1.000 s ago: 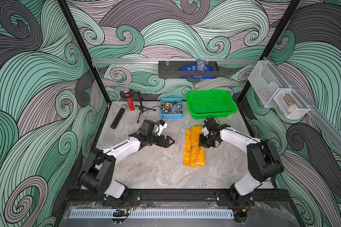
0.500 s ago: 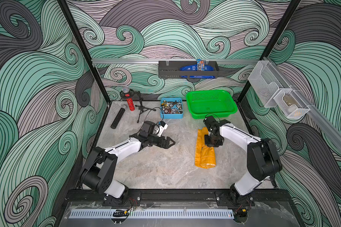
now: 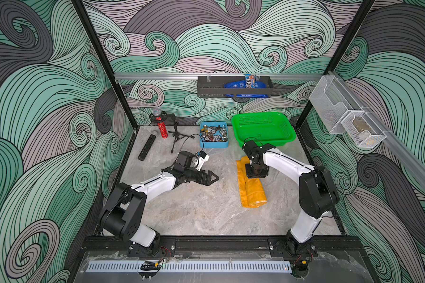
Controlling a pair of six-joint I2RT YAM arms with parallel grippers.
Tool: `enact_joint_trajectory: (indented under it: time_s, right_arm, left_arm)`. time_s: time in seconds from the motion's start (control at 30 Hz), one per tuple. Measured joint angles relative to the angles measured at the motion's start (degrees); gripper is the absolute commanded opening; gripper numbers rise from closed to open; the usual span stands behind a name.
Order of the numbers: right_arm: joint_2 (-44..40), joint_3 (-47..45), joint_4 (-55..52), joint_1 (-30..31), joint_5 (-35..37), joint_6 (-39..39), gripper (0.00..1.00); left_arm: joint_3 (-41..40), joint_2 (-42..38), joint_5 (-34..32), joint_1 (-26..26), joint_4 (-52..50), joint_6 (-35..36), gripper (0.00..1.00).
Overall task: Roll up the pillowcase
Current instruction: Roll the pillowcase at the center of the board.
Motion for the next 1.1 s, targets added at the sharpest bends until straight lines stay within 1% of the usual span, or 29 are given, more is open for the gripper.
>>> enact_joint_trajectory:
  time_s: [0.2, 0.4, 0.47, 0.5, 0.6, 0.67, 0.77, 0.83, 0.9, 1.0, 1.1]
  right_arm:
    - [1.7, 2.5, -1.4, 3.3, 0.2, 1.1, 0.42]
    - [5.0, 5.8, -3.6, 6.7, 0.9, 2.6, 0.3]
    - [6.3, 7.7, -4.8, 8.4, 1.7, 3.2, 0.22]
    - [7.0, 8.5, -5.1, 9.2, 2.1, 3.5, 0.19]
    - [8.7, 10.3, -5.9, 11.9, 3.8, 4.6, 0.17]
    - [9.8, 11.5, -6.9, 13.4, 5.6, 5.0, 0.14]
    - [11.8, 14.4, -9.5, 15.4, 9.6, 5.6, 0.13]
    - [13.4, 16.6, -11.0, 16.6, 12.0, 6.3, 0.13]
    - [14.8, 17.9, -11.8, 17.6, 14.3, 6.8, 0.11]
    - [15.7, 17.6, -13.0, 18.4, 18.3, 7.6, 0.1]
    - [15.2, 15.6, -14.0, 17.4, 21.7, 8.0, 0.09]
  left_arm:
    - [-0.2, 0.7, 0.6, 0.0, 1.4, -0.8, 0.97]
    - [-2.4, 0.7, 1.7, 0.0, 3.8, -2.6, 0.97]
    - [-3.4, 0.7, 1.8, 0.0, 4.8, -3.5, 0.97]
    - [-3.8, 0.7, 1.8, 0.0, 5.2, -3.8, 0.97]
    - [-4.7, 0.7, 1.8, 0.0, 5.7, -4.8, 0.97]
    - [-5.2, 0.6, 1.6, 0.0, 6.2, -5.1, 0.97]
    - [-6.0, 0.1, 0.8, 0.0, 6.2, -5.6, 0.97]
    - [-6.1, -0.5, -0.5, 0.0, 5.5, -5.9, 0.97]
    - [-6.1, -1.2, -2.2, 0.0, 4.7, -6.3, 0.97]
    - [-6.4, -2.6, -5.2, 0.0, 3.2, -7.2, 0.97]
    - [-8.1, -5.2, -7.5, 0.0, 2.5, -8.1, 0.97]
